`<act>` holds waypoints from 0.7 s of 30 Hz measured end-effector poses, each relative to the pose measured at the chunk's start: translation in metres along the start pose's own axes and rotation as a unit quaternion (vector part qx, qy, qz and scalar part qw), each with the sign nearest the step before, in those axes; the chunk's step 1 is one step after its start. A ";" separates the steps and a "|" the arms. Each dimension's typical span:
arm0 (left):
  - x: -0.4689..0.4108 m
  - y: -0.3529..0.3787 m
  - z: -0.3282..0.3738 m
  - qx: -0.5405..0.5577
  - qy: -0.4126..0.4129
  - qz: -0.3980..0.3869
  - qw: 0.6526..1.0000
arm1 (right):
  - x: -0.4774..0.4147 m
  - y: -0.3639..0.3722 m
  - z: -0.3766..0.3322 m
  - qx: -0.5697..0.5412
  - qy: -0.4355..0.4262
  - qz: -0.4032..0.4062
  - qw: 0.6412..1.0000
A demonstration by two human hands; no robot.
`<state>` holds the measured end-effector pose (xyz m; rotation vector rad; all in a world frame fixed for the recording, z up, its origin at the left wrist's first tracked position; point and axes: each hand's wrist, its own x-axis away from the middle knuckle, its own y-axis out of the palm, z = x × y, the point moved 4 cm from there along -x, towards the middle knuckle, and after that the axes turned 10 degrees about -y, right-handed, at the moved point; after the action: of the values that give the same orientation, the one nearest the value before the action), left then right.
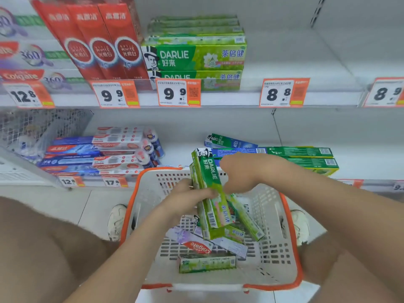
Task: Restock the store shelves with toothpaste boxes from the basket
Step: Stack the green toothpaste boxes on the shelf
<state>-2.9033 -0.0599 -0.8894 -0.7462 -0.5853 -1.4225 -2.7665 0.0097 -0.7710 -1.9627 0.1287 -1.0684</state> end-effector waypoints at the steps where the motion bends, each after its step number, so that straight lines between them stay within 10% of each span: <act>1: 0.010 0.006 0.009 0.024 0.018 -0.015 0.999 | 0.005 -0.003 0.003 -0.061 0.009 0.005 0.998; 12: 0.089 -0.022 0.105 0.072 0.205 -0.028 0.976 | 0.061 -0.056 0.014 -0.420 -0.096 0.233 0.872; 21: 0.106 -0.046 0.155 0.130 0.267 -0.039 0.954 | 0.092 -0.104 0.032 -0.461 -0.168 0.396 0.776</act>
<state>-2.9294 -0.0116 -0.7034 -0.1135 -0.3668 -1.5044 -2.7167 0.0517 -0.6450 -2.4811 1.3684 -0.0121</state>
